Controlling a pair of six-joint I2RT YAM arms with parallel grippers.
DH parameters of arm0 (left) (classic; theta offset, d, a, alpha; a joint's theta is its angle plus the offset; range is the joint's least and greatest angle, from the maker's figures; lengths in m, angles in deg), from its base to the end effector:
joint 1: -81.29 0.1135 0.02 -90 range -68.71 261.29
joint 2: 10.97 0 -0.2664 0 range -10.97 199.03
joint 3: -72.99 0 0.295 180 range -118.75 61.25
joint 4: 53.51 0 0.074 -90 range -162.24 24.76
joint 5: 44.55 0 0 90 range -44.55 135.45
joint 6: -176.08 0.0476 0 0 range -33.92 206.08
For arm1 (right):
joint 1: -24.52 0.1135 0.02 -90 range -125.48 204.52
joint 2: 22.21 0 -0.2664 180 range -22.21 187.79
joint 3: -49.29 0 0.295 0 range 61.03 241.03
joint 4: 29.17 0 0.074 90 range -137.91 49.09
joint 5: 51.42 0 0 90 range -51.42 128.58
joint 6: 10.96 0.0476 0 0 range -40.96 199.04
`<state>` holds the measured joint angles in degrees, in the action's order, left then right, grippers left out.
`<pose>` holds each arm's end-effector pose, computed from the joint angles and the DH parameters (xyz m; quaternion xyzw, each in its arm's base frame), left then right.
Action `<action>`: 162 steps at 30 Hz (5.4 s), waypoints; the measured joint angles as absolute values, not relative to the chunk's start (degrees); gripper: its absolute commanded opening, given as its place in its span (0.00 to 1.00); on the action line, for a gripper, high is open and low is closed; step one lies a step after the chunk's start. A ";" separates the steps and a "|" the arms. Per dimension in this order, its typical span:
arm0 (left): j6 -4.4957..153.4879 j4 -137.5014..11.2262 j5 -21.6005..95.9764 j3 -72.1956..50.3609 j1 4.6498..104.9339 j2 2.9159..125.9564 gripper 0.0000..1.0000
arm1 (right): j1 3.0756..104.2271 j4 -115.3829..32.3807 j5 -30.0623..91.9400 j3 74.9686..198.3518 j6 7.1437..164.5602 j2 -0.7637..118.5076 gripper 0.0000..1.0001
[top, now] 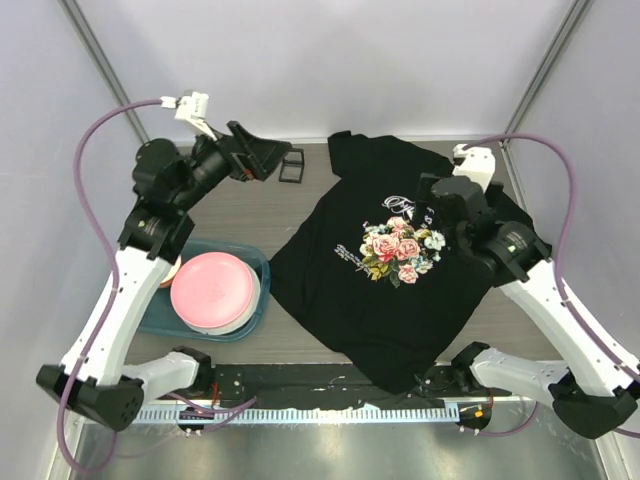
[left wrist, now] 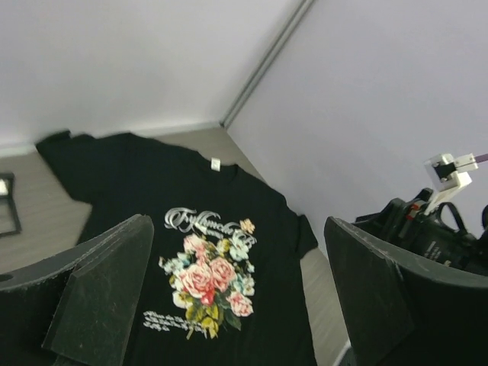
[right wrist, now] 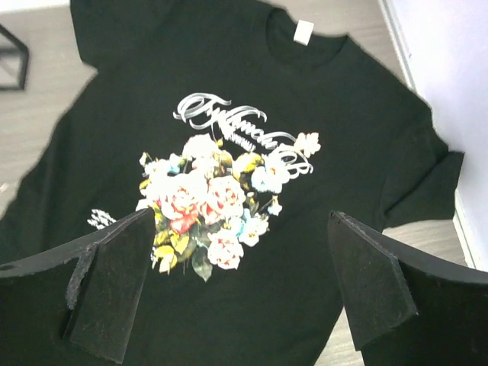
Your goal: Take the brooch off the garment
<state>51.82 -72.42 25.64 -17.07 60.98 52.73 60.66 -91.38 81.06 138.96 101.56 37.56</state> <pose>0.2608 -0.1137 0.4987 0.0494 0.6607 -0.4402 0.6060 0.2078 0.1119 0.4324 0.0767 0.8314 -0.0564 0.5475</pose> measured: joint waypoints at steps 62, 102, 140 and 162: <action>43.95 -50.98 20.00 -77.38 32.26 154.19 0.31 | 4.41 -27.98 24.93 103.37 118.26 74.41 0.39; 57.85 -54.30 22.05 -77.38 31.47 150.63 0.63 | 4.80 -22.54 18.92 104.53 119.70 77.36 0.32; 46.57 -44.18 23.08 -81.16 30.68 157.49 0.53 | 6.22 -22.27 17.21 106.59 119.20 76.90 0.31; 38.46 -41.17 27.78 -86.12 31.53 161.95 0.38 | 6.83 -23.67 17.41 107.66 117.89 77.19 0.31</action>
